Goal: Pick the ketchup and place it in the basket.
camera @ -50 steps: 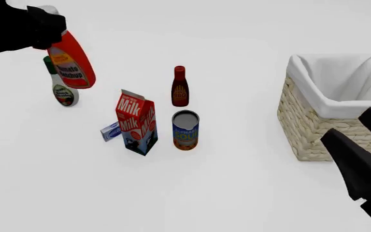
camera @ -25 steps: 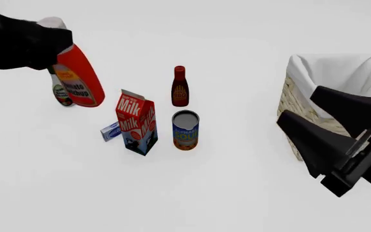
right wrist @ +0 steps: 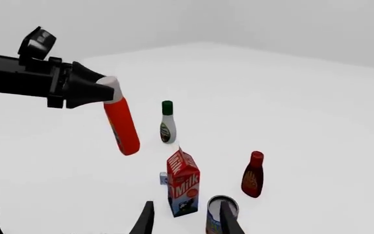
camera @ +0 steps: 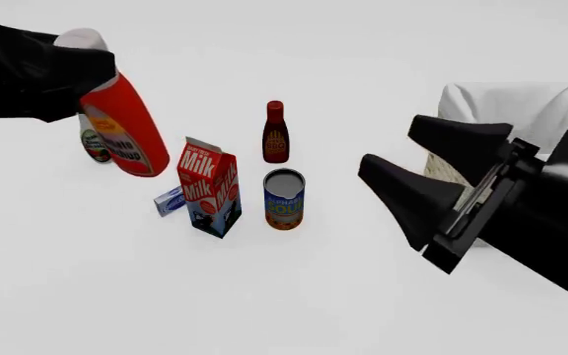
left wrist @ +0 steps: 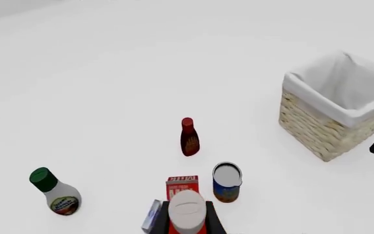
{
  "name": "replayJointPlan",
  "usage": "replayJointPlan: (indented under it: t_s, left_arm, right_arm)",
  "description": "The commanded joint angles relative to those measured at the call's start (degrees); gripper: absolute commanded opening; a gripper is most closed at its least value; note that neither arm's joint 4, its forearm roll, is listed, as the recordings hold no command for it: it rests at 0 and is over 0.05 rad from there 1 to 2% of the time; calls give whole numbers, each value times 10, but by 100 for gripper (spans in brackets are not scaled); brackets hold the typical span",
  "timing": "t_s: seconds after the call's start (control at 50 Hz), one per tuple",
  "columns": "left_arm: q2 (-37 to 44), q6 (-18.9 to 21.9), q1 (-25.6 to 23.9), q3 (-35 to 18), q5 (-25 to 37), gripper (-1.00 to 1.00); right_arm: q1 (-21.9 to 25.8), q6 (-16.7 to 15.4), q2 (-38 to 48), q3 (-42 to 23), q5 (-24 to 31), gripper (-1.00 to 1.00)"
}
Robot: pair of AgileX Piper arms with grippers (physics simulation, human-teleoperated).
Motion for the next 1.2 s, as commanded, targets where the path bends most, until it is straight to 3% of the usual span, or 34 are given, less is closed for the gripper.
replayJointPlan:
  t_s: [0.02, 0.52, 0.94, 1.2]
  left_arm:
    - [-6, 14, -22, -3, 7, -100]
    - [-13, 34, -92, 4, 21, -100]
    - [-18, 40, -112, 14, 21, -100]
    - [-16, 40, -122, 22, 14, -100]
  right_arm:
    - [39, 1, 52, -41, 12, 100]
    - [65, 2, 122, -105, 26, 100]
    - [105, 38, 174, -144, 32, 100]
    - [121, 30, 204, -164, 32, 100]
